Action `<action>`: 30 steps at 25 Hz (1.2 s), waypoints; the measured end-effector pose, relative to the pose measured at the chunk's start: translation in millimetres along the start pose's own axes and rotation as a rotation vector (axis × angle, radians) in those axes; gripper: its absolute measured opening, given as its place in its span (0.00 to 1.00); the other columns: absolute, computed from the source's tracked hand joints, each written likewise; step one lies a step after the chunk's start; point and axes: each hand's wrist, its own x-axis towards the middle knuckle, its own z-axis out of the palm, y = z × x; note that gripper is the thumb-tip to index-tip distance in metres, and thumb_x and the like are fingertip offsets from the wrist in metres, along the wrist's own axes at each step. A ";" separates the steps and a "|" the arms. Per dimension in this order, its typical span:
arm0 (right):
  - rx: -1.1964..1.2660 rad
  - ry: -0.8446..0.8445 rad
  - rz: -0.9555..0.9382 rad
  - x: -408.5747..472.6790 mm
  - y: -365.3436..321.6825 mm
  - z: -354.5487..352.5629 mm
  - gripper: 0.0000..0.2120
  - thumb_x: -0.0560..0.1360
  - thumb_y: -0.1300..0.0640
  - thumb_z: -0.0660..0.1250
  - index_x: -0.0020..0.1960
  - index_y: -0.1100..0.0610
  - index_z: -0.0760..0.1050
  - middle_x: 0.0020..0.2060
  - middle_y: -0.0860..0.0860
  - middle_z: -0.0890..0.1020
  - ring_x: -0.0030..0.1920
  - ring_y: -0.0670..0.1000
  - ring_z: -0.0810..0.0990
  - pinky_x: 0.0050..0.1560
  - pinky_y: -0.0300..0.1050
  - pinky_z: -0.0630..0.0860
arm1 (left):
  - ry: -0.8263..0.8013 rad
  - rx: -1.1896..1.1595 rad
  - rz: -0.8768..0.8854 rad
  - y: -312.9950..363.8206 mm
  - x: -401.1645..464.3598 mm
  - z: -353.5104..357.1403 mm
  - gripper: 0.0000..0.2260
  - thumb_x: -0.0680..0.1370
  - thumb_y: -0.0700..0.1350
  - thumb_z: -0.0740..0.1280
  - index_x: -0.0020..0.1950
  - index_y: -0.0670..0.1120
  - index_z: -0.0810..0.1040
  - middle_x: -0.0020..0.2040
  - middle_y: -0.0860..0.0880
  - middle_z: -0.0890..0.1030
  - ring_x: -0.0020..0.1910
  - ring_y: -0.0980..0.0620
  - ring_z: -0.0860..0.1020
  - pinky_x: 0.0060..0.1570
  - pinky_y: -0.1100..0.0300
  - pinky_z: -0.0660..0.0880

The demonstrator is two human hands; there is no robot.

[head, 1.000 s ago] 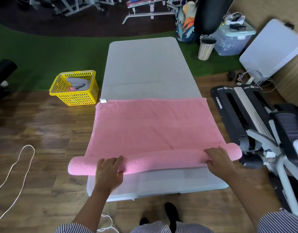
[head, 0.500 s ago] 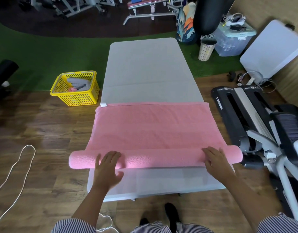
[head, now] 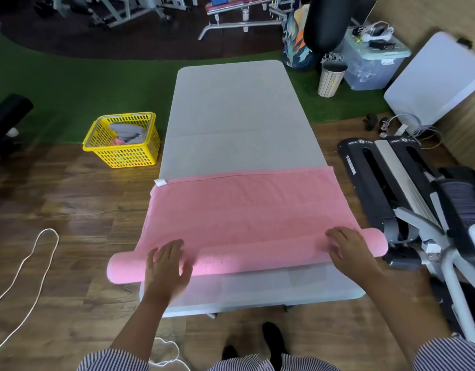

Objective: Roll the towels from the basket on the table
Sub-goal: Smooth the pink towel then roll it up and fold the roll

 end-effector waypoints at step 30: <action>-0.047 -0.383 -0.005 18.0 -33.2 -13.0 0.25 0.71 0.48 0.55 0.66 0.53 0.70 0.63 0.49 0.75 0.64 0.51 0.71 0.70 0.51 0.53 | -0.087 0.025 0.081 28.2 9.6 2.8 0.20 0.64 0.49 0.65 0.56 0.55 0.75 0.42 0.56 0.83 0.41 0.50 0.82 0.52 0.44 0.72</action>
